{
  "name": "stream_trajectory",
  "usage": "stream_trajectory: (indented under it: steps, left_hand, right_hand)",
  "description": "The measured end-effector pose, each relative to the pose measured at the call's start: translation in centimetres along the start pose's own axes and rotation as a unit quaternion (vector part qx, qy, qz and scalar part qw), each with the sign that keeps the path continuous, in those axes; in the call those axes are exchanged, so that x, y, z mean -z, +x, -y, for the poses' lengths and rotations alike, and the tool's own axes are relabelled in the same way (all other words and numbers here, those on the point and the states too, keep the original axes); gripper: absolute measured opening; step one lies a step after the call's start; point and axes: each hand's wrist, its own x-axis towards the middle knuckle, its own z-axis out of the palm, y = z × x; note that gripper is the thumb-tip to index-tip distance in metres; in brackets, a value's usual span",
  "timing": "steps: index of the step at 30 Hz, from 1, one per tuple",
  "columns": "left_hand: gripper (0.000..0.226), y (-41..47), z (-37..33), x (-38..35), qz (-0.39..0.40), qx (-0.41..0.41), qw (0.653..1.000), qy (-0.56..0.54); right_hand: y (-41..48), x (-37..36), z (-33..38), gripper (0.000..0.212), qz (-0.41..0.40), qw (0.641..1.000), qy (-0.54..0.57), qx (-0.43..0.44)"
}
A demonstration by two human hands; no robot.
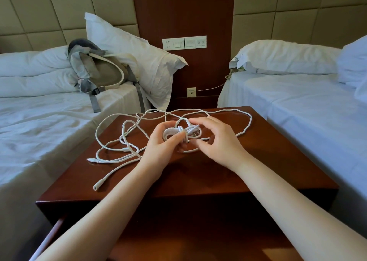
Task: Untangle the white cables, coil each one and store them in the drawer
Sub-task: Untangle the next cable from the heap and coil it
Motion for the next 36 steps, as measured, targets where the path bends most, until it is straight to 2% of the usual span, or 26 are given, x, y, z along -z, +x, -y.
stream_trajectory:
  steps: [3,6,14,19,25,31,36]
  left_hand:
    - [0.036,0.0,0.1,0.1,-0.006,0.011,0.999,-0.038]
    - [0.035,0.0,0.1,0.1,0.008,0.015,1.000,-0.015]
    - [0.033,-0.1,0.0,0.1,0.033,0.021,0.999,0.023]
    - [0.022,-0.2,0.1,0.0,0.042,-0.001,0.998,0.046]
    - [0.016,-0.3,-0.2,0.1,0.051,0.005,0.998,0.048]
    - [0.011,-0.3,-0.2,0.2,0.049,0.010,0.996,0.070]
    - [0.015,-0.3,-0.3,0.1,0.017,-0.009,0.997,0.077]
  right_hand:
    - [0.0,0.0,-0.1,0.035,-0.036,0.998,-0.046,0.034]
    - [0.0,0.5,-0.2,0.033,-0.025,0.998,-0.038,0.039]
    - [-0.2,0.9,0.2,0.018,0.006,0.995,0.096,-0.034]
    - [-0.1,1.1,0.2,0.008,0.017,0.986,0.150,-0.070]
    - [-0.2,1.1,0.4,0.022,0.014,0.987,0.145,-0.073]
    - [-0.1,1.2,0.3,0.007,0.036,0.981,0.167,-0.091]
    - [0.1,0.7,0.0,0.014,0.036,0.988,0.124,-0.087]
